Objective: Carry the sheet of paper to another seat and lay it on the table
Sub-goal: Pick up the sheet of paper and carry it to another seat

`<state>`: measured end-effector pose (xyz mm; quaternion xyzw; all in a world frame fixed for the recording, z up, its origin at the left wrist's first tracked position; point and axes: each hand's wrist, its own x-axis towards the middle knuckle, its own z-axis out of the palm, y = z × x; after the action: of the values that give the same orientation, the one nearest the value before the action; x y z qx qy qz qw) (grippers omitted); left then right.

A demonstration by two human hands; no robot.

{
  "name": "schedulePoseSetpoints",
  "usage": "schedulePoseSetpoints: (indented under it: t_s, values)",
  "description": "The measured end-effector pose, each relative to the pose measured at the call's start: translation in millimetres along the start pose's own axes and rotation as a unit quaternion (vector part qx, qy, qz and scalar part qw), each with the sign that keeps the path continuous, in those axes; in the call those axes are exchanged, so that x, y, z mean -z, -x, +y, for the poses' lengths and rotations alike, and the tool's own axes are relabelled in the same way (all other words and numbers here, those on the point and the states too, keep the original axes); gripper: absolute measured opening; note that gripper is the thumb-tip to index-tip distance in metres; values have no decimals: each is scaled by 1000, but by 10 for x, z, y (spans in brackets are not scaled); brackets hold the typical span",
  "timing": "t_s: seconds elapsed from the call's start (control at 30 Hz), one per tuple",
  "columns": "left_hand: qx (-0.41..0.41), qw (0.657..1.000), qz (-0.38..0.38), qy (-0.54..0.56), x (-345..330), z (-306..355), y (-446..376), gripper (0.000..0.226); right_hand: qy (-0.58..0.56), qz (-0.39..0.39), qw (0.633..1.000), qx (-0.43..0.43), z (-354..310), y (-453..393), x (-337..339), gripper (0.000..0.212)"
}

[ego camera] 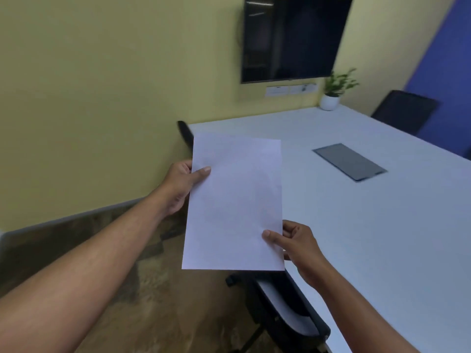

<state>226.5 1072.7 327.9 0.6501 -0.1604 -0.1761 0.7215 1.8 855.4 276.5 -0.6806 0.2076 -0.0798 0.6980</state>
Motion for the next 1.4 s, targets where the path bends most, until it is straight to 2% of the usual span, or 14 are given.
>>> schedulePoseSetpoints:
  t_s: [0.13, 0.27, 0.5, 0.63, 0.77, 0.97, 1.1, 1.27, 1.4]
  values:
    - [-6, 994, -110, -11, -195, 12, -572, 10, -2, 110, 994, -7, -1, 6, -35, 30]
    - [10, 974, -223, -35, -461, 13, -964, 16, -5, 186, 983, -8, 1, 155, -125, 25]
    - [43, 937, -346, -23, -1254, -134, -1240, 18, -29, 319, 947, -20, 67, 404, 76, 29]
    - [52, 923, -381, -20, -1768, -282, -1442, 17, -49, 357, 932, -22, 129, 380, 325, 27]
    - [69, 913, -402, -22, -2236, -443, -1596, 24, -73, 384, 920, -36, 281, 266, 593, 23]
    - [105, 908, -402, -54, -2566, -660, -1892, 23, -88, 409, 906, -67, 496, -73, 921, 22]
    - [143, 862, -462, -150, -2642, -965, -2110, 28, -89, 431, 893, -96, 688, -264, 1098, 17]
    - [144, 803, -530, -232, -2836, -1376, -2395, 35, -93, 452, 877, -135, 944, -498, 1288, 17]
    - [150, 785, -549, -246, -3074, -1836, -2619, 39, -96, 475, 855, -183, 1263, -679, 1403, 24]
